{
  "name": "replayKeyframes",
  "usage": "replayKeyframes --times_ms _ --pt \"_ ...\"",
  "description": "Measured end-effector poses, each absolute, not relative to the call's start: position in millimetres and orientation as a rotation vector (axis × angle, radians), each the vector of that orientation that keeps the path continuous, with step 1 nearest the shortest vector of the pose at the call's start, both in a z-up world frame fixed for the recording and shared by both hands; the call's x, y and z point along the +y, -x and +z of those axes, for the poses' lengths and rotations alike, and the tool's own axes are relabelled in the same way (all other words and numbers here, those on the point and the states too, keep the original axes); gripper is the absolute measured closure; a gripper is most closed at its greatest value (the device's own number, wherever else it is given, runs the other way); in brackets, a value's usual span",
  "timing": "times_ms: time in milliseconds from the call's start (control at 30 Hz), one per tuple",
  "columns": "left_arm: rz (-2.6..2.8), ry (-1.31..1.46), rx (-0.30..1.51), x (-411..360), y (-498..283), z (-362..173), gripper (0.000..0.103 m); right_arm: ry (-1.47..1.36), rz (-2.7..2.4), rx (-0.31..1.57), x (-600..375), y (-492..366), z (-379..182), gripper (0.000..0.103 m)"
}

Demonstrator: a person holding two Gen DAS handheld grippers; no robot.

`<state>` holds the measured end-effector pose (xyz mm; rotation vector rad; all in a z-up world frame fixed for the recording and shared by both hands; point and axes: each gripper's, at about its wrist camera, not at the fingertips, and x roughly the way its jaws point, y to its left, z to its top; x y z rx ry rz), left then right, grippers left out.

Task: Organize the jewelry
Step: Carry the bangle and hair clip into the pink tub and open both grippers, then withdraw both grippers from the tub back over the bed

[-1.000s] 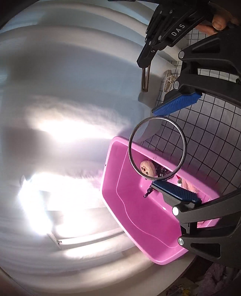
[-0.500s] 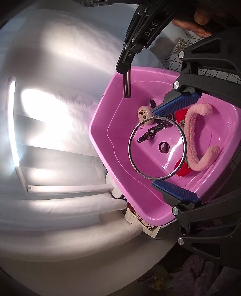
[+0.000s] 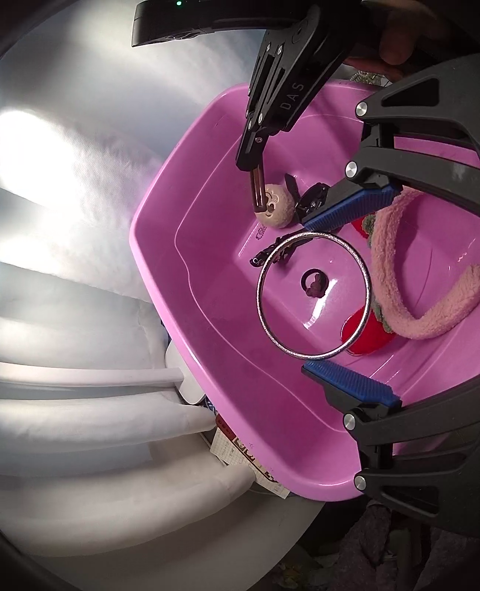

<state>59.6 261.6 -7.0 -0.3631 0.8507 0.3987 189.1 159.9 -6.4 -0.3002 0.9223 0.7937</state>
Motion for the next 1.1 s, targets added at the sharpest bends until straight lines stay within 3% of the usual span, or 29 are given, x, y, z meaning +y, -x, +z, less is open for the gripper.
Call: replayKeyframes --times_ms 200,233,267,300,400,900,1100 --pt "0.404 0.352 0.867 263.8 -66.5 -6.4 0.031 0.297 0.757 0.958 161.8 -205.5 -13.3 0.098" --pt "0.406 0.354 0.873 264.4 -66.8 -6.5 0.031 0.296 0.747 0.960 161.2 -206.8 -13.8 0.092" --pt "0.408 0.355 0.875 264.9 -66.8 -6.4 0.027 0.292 0.741 0.958 160.2 -207.7 -13.7 0.074" --pt "0.411 0.355 0.876 265.3 -66.5 -5.8 0.021 0.286 0.741 0.954 158.1 -206.8 -13.3 0.066" --pt "0.422 0.342 0.871 263.9 -64.8 -3.6 0.014 0.285 0.736 0.948 156.7 -207.1 -11.7 0.066" --pt "0.418 0.321 0.844 253.7 -48.6 5.3 0.013 0.245 0.716 0.909 136.4 -192.2 8.4 0.066" --pt "0.401 0.313 0.808 245.0 -34.2 17.7 0.011 0.222 0.708 0.864 119.8 -173.2 27.5 0.060"
